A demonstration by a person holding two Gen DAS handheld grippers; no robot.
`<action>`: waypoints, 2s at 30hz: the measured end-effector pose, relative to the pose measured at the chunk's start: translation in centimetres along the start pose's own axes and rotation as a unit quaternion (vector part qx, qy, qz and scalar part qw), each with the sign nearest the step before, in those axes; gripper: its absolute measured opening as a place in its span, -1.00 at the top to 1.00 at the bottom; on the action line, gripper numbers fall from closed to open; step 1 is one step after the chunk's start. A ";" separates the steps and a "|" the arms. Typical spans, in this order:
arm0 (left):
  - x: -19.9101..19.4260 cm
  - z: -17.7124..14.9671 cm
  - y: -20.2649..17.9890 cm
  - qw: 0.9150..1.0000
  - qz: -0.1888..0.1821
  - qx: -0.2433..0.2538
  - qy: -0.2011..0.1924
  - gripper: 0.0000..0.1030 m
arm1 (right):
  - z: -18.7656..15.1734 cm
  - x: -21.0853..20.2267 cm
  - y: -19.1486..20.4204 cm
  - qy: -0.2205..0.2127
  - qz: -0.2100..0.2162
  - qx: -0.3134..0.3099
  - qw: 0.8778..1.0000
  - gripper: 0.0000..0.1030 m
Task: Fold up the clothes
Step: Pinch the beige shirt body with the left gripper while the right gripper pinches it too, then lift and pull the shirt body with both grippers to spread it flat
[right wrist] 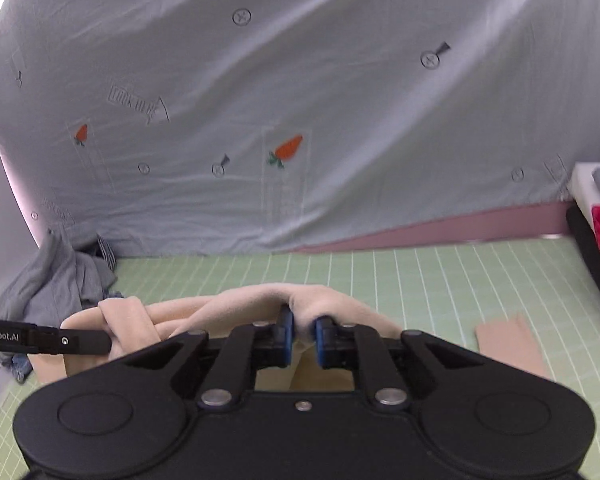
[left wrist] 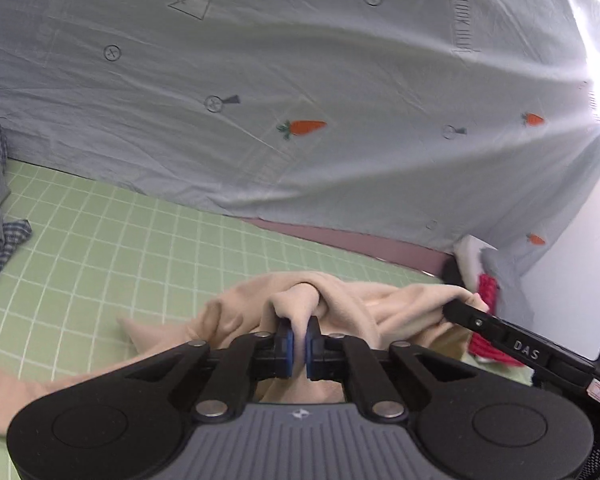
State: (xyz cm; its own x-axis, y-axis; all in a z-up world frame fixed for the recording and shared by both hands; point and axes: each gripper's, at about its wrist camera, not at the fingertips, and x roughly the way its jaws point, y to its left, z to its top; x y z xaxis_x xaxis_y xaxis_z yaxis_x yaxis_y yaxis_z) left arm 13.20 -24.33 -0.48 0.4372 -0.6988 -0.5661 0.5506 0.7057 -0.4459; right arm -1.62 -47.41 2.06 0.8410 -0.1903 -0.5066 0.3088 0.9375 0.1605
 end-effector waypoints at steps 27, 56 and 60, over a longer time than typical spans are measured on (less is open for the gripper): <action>9.7 -3.8 0.9 0.985 0.122 -0.004 0.124 -0.08 | -8.2 9.9 -0.2 0.119 -0.065 0.052 0.989 0.10; -0.5 -3.3 1.0 0.992 0.109 -0.042 0.049 0.90 | -7.7 2.3 -0.2 0.064 -0.034 0.048 0.996 0.89; -4.4 -5.6 1.4 0.990 0.124 -0.050 0.037 0.91 | -9.3 -2.3 -1.6 0.051 -0.052 0.069 0.995 0.90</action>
State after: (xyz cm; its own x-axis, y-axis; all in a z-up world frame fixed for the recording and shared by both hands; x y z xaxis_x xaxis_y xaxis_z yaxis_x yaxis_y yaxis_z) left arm 8.04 -19.60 -2.50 0.4945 -0.4950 -0.7144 0.3584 0.8650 -0.3513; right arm -8.17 -45.78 -4.91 0.7541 -0.2463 -0.6088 0.4552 0.8642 0.2143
